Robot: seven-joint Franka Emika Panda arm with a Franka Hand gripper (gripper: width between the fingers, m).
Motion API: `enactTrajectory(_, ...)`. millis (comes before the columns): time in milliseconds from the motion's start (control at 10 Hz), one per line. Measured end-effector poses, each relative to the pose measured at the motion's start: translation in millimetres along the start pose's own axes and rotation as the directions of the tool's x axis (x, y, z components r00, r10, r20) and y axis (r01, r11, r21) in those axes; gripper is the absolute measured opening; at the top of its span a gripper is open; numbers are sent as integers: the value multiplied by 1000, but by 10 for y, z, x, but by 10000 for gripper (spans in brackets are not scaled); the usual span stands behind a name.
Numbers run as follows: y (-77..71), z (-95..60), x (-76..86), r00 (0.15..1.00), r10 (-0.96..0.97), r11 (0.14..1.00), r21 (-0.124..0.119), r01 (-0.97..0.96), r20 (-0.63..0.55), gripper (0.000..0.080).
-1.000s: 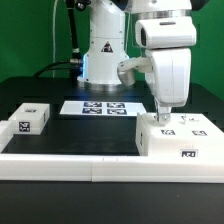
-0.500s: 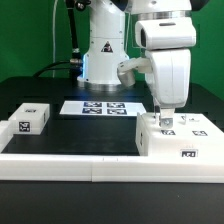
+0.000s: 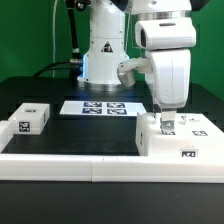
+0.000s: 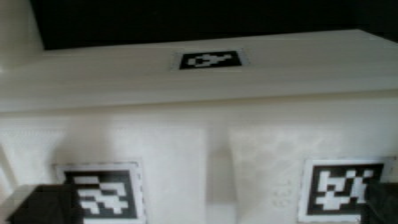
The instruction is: Assemble cabinet
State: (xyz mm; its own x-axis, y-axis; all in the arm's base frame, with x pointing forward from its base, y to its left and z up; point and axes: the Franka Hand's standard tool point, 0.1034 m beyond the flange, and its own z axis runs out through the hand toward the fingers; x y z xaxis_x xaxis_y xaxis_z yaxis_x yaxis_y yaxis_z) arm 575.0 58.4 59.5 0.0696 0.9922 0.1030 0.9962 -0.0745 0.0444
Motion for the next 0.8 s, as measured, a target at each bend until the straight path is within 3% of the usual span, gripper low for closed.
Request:
enactTrajectory(400,-236,-231,45,971,240,969,-56,-240,-2,797)
enactTrajectory(800,-320,-275,93,938,347,936,-59,-347,-5,797)
